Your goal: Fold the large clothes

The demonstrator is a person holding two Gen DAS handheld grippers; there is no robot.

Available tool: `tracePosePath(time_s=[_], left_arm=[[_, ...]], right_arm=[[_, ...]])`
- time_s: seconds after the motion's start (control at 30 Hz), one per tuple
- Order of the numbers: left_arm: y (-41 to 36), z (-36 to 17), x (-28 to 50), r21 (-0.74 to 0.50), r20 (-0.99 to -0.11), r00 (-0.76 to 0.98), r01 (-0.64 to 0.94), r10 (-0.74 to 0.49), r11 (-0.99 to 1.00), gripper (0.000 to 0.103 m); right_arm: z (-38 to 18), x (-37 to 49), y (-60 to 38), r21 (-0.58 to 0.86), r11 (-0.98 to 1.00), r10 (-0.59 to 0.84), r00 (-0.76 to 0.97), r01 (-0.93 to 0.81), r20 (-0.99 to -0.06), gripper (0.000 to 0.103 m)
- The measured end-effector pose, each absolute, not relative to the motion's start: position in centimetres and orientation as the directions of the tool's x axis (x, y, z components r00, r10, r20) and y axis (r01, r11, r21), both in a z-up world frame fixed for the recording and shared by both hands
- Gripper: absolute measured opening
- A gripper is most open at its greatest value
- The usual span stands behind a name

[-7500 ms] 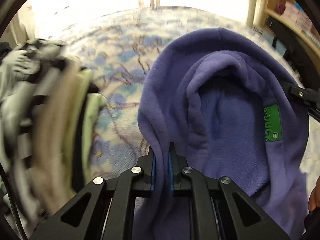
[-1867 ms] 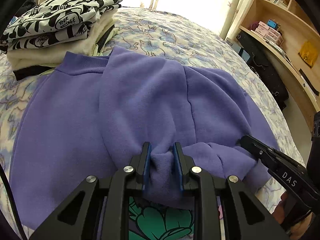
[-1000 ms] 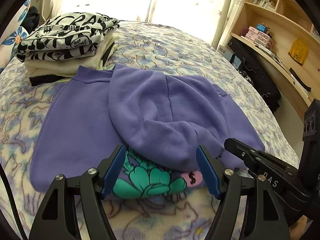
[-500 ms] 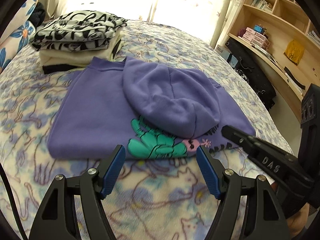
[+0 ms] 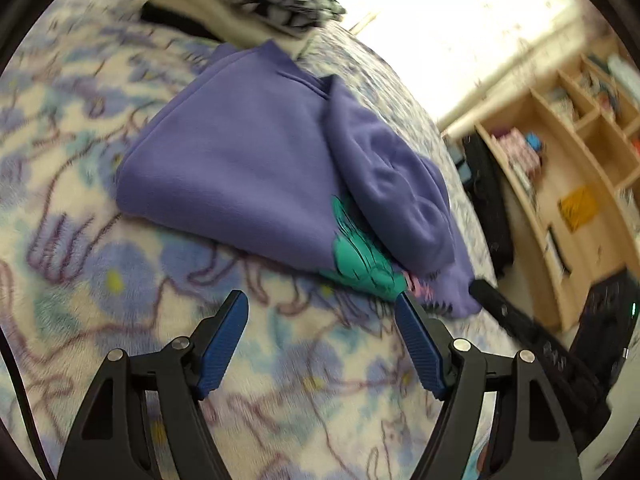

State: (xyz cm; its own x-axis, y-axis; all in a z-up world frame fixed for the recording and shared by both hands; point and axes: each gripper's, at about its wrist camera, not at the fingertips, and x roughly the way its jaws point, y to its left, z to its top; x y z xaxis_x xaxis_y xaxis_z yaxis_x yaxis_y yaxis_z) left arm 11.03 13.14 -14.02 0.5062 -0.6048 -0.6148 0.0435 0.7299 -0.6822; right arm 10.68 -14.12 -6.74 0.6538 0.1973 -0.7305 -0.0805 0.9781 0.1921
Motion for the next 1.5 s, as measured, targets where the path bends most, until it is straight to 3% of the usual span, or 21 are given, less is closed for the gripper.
tracePosePath(time_s=[0.23, 0.53, 0.57, 0.63, 0.67, 0.7, 0.8, 1.07, 1.23, 1.3, 1.5], left_arm=[[14.9, -17.4, 15.0, -0.762, -0.572, 0.54, -0.073, -0.617, 0.643, 0.074], [15.8, -17.3, 20.7, -0.746, -0.553, 0.626, -0.079, -0.55, 0.661, 0.074], [16.0, -17.1, 21.1, -0.737, -0.548, 0.648, -0.075, -0.529, 0.671, 0.071], [16.2, -16.7, 21.5, -0.715, -0.548, 0.672, -0.066, -0.499, 0.696, 0.052], [16.2, -16.6, 21.5, -0.693, -0.557, 0.678, -0.061, -0.48, 0.718, 0.036], [16.1, -16.6, 21.4, -0.667, -0.569, 0.682, -0.055, -0.46, 0.743, 0.029], [16.5, -16.8, 21.4, -0.659, -0.571, 0.683, -0.052, -0.454, 0.75, 0.024], [15.9, -15.7, 20.3, -0.622, -0.574, 0.694, -0.025, -0.434, 0.782, 0.02], [15.4, -14.4, 19.9, -0.592, -0.578, 0.698, -0.004, -0.422, 0.806, 0.019], [14.8, -13.4, 19.8, -0.575, -0.578, 0.7, 0.015, -0.419, 0.818, 0.018], [10.7, -7.8, 19.0, -0.479, -0.527, 0.742, 0.143, -0.414, 0.866, 0.018]], right_arm=[[-7.1, 11.7, -13.8, 0.185, 0.978, 0.199, 0.661, -0.093, -0.724, 0.004], [-8.0, 13.6, -14.0, 0.193, 0.977, 0.202, 0.649, -0.086, -0.733, 0.004], [-8.0, 13.8, -14.0, 0.191, 0.978, 0.2, 0.649, -0.085, -0.734, 0.004], [-8.0, 14.1, -13.9, 0.189, 0.978, 0.198, 0.65, -0.085, -0.734, 0.004], [-7.9, 14.3, -13.9, 0.186, 0.979, 0.195, 0.652, -0.084, -0.732, 0.004], [-7.8, 14.4, -13.9, 0.184, 0.98, 0.192, 0.655, -0.083, -0.731, 0.004], [-7.4, 15.2, -13.8, 0.167, 0.982, 0.18, 0.67, -0.083, -0.72, 0.004], [-7.5, 18.9, -13.3, 0.096, 0.993, 0.118, 0.72, -0.071, -0.684, 0.004], [-12.0, 20.4, -13.1, 0.085, 0.993, 0.117, 0.622, -0.082, -0.774, 0.004], [-12.5, 19.7, -13.0, 0.078, 0.993, 0.116, 0.637, -0.087, -0.762, 0.004], [-13.0, 19.0, -15.0, 0.207, 0.977, 0.199, 0.625, -0.061, -0.755, 0.004]])
